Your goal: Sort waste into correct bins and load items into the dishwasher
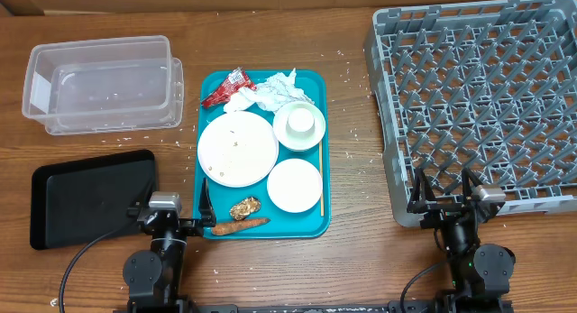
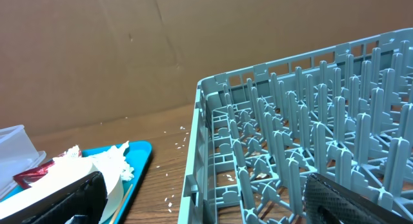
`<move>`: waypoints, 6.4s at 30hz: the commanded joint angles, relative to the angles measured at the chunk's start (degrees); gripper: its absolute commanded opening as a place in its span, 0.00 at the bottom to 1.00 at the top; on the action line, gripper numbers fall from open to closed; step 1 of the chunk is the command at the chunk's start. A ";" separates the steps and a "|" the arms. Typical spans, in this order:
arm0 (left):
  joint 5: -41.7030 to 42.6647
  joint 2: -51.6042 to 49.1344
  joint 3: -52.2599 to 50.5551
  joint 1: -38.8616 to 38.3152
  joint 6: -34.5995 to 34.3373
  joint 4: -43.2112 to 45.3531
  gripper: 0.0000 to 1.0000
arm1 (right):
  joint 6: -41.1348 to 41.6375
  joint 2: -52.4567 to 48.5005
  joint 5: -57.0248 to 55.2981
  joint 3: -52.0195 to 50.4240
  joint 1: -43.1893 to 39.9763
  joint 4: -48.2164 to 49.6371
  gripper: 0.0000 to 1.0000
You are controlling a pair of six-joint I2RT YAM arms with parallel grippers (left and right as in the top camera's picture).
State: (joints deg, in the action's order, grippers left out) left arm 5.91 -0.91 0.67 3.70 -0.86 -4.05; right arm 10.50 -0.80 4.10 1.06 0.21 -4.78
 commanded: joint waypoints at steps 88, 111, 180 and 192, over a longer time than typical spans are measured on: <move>-5.09 -87.89 70.93 -15.37 -2.73 -14.51 1.00 | -0.28 0.63 0.04 -0.59 0.39 0.22 1.00; -1.92 -119.67 94.95 -19.50 1.90 -30.45 1.00 | -0.28 0.63 0.04 -0.59 0.39 0.22 1.00; -5.90 -124.54 111.01 -22.86 -13.46 -45.13 0.04 | -0.28 0.63 0.04 -0.59 0.39 0.22 1.00; -8.85 -124.54 127.47 -21.31 -15.19 -53.44 0.04 | -0.28 0.63 0.04 -0.59 0.39 0.24 1.00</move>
State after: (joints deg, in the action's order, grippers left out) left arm -0.05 -124.86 122.48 -19.20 -14.96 -57.21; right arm 10.46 -0.62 4.23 1.06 0.21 -4.78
